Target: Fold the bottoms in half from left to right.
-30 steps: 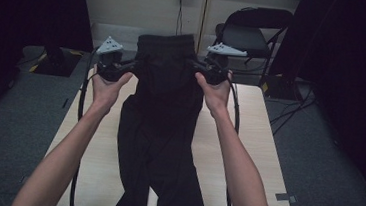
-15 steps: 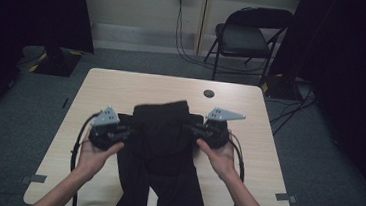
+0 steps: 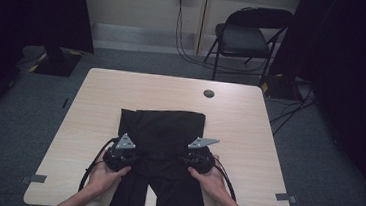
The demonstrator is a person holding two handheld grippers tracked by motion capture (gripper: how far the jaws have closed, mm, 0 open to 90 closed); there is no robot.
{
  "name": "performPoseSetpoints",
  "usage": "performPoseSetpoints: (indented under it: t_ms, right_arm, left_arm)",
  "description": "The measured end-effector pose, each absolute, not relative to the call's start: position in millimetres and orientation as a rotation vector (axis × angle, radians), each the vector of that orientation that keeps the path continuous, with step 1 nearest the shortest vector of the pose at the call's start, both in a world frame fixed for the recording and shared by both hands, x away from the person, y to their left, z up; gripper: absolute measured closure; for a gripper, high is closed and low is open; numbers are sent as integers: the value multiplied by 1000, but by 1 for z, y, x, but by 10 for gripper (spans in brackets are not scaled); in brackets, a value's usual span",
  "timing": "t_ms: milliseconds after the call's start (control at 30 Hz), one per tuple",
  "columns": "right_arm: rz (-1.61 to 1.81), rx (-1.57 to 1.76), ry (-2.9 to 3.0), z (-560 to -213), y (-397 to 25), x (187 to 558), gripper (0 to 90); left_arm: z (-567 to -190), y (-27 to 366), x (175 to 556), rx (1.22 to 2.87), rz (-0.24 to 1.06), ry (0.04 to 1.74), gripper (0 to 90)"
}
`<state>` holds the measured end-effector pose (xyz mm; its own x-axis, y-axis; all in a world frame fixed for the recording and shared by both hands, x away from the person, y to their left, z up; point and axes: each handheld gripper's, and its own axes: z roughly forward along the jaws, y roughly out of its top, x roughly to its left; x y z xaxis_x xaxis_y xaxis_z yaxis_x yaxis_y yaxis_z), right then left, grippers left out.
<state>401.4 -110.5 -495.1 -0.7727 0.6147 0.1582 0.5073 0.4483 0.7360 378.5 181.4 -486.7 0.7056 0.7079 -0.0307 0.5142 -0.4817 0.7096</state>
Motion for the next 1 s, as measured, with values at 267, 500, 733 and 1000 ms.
performPoseSetpoints:
  t_ms: [267,500,733,1000]
  right_arm:
    - [1252,1056,2447,-502,-93,459,869]
    - [1172,1061,2392,-500,-79,499,865]
    - [1180,1132,2377,-490,-82,512,618]
    - [1249,1100,2339,-459,-114,462,440]
  left_arm:
    - [-492,189,449,2119,499,1028,867]
    - [-495,187,488,2074,566,1084,862]
    - [-483,196,494,1990,533,1130,658]
    - [-453,210,440,2001,493,1007,460]
